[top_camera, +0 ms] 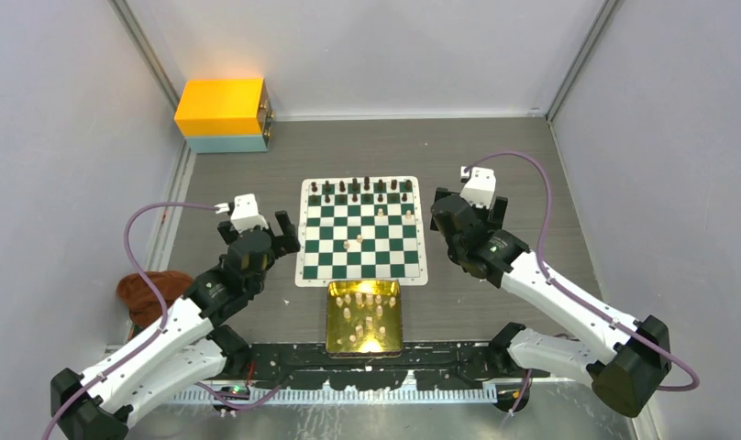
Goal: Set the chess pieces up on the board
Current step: Pick up the storage box at the center of the board.
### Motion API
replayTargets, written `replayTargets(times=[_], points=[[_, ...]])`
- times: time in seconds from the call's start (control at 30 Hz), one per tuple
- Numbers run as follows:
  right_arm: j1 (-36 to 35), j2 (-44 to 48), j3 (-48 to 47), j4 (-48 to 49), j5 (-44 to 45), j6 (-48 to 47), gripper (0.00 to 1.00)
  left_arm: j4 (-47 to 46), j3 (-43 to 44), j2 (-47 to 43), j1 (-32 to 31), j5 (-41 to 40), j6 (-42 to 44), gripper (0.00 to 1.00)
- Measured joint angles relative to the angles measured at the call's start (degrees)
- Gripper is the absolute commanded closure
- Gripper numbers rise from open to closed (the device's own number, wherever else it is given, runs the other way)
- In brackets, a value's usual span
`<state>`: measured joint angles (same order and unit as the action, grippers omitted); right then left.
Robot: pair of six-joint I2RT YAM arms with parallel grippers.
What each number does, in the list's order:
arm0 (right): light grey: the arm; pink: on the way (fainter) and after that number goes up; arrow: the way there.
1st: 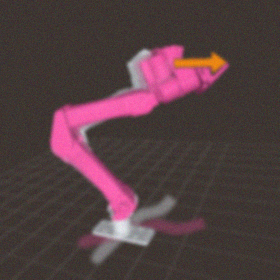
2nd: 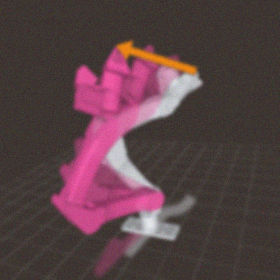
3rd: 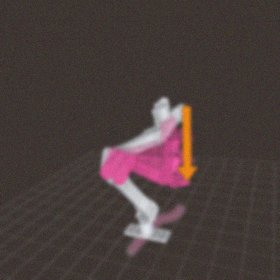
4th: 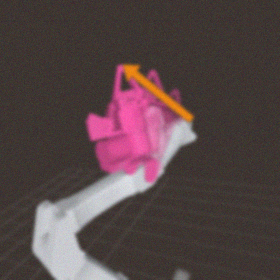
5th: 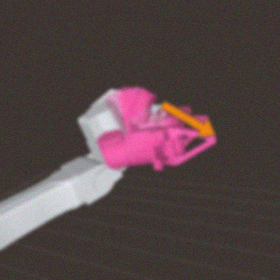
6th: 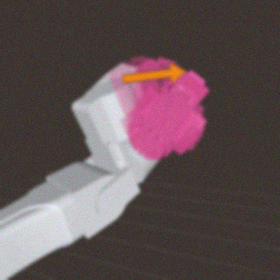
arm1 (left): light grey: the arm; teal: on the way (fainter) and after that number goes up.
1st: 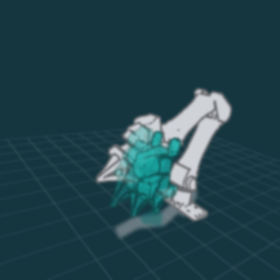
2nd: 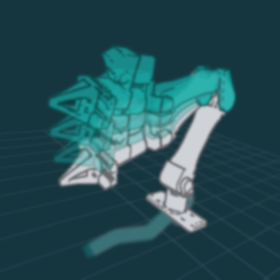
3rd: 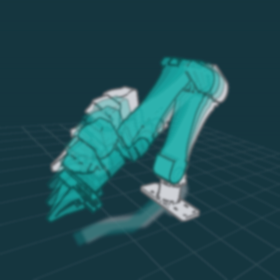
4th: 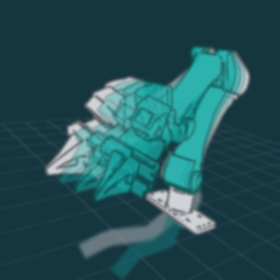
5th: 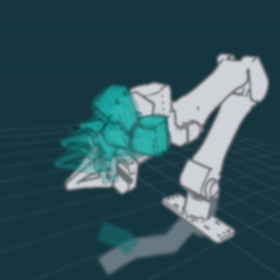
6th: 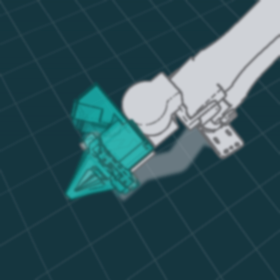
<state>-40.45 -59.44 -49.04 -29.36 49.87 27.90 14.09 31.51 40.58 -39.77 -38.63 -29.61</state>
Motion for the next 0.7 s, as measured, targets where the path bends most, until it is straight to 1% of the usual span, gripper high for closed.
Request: replayTargets(times=[0.07,0.1,0.2,0.33,0.4,0.43,0.57,0.7], points=[[-1.07,-0.17,-0.11,-0.39,-0.39,0.52,0.0,0.96,0.37,0.17,-0.02,-0.63,-0.02,0.0],[-2.19,-0.02,-0.11,-0.66,-0.98,0.74,0.03,1.4,0.42,0.09,-0.02,-0.9,-0.04,0.0],[-6.36,1.99,1.05,-0.76,-4.52,1.6,0.17,2.95,0.39,-0.59,-0.04,-1.38,-0.13,0.0],[-13.09,6.43,4.37,-1.92,-8.63,4.9,0.28,3.96,0.39,-1.62,-0.09,-1.92,-0.42,0.0],[-15.93,6.45,5.2,-2.97,-9.6,6.99,0.37,4.11,0.39,-1.46,-0.09,-2.1,-0.63,0.0],[-17.31,5.97,5.57,-3.23,-9.97,8.07,0.39,4.2,0.39,-1.36,-0.11,-2.12,-0.85,0.0],[-23.89,2.14,7.04,-3.76,-11.02,12.11,0.39,4.66,0.39,-0.5,-0.13,-2.25,-1.66,0.0],[-30.91,-4.42,7.15,-3.76,-10.67,16.44,0.37,4.85,0.39,-0.33,-0.13,-2.29,-1.9,0.0]])
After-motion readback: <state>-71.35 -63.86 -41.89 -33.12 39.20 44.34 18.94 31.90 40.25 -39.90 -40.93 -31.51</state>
